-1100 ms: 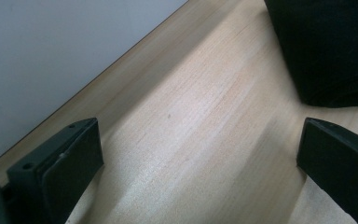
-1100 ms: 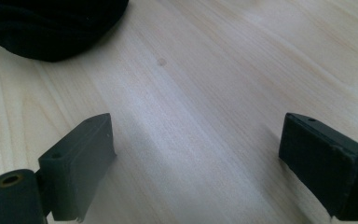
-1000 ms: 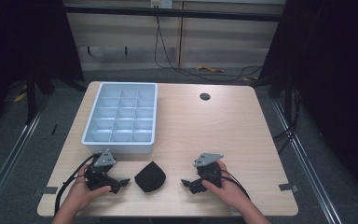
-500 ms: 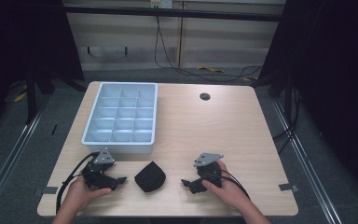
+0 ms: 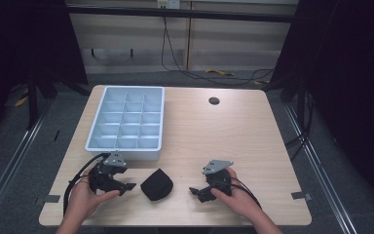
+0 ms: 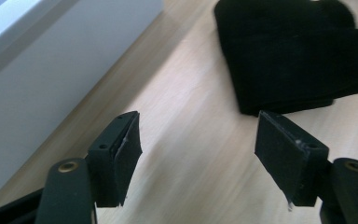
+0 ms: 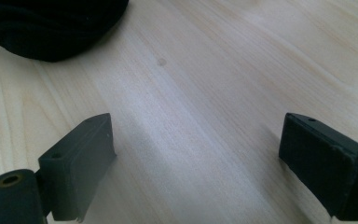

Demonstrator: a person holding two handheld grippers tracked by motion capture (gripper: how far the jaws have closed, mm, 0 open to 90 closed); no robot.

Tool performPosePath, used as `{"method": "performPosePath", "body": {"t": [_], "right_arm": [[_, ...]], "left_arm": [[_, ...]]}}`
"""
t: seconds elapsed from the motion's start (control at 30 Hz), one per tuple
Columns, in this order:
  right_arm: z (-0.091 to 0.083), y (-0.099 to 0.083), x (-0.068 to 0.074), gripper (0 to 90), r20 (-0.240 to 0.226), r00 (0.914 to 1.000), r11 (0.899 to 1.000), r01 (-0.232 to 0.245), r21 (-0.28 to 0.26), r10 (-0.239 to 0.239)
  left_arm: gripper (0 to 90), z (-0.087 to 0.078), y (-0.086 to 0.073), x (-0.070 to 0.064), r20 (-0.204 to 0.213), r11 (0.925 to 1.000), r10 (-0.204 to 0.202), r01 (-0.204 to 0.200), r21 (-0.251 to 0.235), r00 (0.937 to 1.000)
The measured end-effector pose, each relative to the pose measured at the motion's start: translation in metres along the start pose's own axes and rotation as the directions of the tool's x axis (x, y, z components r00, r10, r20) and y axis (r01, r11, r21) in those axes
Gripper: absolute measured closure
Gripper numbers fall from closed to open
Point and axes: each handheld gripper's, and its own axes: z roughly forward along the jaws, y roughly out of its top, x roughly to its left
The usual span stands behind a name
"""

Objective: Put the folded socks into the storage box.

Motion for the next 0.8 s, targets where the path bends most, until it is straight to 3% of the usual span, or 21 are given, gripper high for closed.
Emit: {"method": "performPosePath", "body": {"t": [0.1, 0.2, 0.23, 0.33, 0.4, 0.43, 0.5, 0.8], "right_arm": [[0.0, 0.0, 0.0, 9.6, 0.0, 1.0, 1.0, 0.0, 0.0, 0.0], [0.0, 0.0, 0.0, 9.7, 0.001, 1.0, 1.0, 0.0, -0.001, 0.0], [0.0, 0.0, 0.0, 9.6, 0.0, 1.0, 1.0, 0.0, 0.0, 0.0], [0.0, 0.0, 0.0, 9.6, 0.0, 1.0, 1.0, 0.0, 0.0, 0.0], [0.0, 0.0, 0.0, 9.6, 0.0, 1.0, 1.0, 0.0, 0.0, 0.0], [0.0, 0.0, 0.0, 9.6, 0.0, 1.0, 1.0, 0.0, 0.0, 0.0], [0.0, 0.0, 0.0, 9.7, 0.0, 1.0, 1.0, 0.0, 0.0, 0.0], [0.0, 0.0, 0.0, 9.7, 0.0, 1.0, 1.0, 0.0, 0.0, 0.0]], "left_arm": [[36.5, -0.001, 0.009, -0.004, -0.002, 0.9994, 0.028, -0.028, 0.019, 0.9996], [36.5, -0.004, 0.013, -0.005, 0.013, 0.9998, 0.019, -0.019, 0.003, 0.9997], [36.5, -0.005, 0.018, -0.006, 0.022, 0.9996, 0.019, -0.019, 0.02, 0.9996], [36.5, -0.004, 0.024, -0.005, 0.077, 0.9972, -0.036, 0.031, 0.068, 0.9964], [38.4, -0.004, 0.027, -0.007, 0.065, 0.9962, -0.016, 0.011, 0.087, 0.9978], [43.6, -0.004, 0.029, -0.009, 0.056, 0.995, 0.006, -0.011, 0.099, 0.9984], [47.6, -0.004, 0.032, -0.011, 0.049, 0.9941, 0.011, -0.016, 0.107, 0.9988], [46.8, -0.009, 0.045, -0.015, 0.058, 0.9961, 0.015, -0.02, 0.086, 0.9982]]}}
